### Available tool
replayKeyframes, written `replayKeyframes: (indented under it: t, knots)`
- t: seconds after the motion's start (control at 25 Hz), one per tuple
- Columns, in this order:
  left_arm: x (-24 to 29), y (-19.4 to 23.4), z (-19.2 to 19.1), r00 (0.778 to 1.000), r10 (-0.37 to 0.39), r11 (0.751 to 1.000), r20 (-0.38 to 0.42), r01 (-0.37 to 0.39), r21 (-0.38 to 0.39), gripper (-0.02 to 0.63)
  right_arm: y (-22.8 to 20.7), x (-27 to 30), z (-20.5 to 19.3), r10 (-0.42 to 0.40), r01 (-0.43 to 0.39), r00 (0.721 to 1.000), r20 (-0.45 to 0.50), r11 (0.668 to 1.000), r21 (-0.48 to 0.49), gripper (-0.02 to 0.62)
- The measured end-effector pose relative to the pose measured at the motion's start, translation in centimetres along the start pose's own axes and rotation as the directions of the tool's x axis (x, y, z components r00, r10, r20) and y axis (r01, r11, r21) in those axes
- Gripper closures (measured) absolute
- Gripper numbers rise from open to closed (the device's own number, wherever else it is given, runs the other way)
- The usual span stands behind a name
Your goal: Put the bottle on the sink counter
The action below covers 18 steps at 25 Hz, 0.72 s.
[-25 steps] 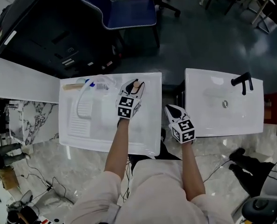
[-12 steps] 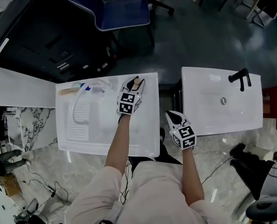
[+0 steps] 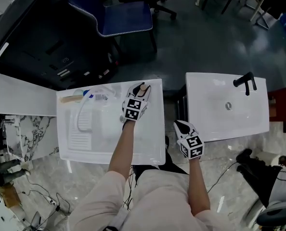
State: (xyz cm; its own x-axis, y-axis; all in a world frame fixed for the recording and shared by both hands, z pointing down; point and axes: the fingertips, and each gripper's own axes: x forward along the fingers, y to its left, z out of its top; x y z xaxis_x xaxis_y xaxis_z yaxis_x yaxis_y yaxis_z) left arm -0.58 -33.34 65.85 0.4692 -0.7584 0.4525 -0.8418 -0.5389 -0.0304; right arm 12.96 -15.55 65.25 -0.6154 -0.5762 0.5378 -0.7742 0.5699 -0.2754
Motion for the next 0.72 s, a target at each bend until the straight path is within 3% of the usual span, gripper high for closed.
replayKeyframes:
  t: [0.72]
  knots:
    - [-0.41,-0.57,-0.84,0.996,-0.055,0.997,0.069,0.052,0.053,0.48,0.16,-0.25,-0.17,-0.015,0.015,1.0,0.004,1.0,0.011,0.591]
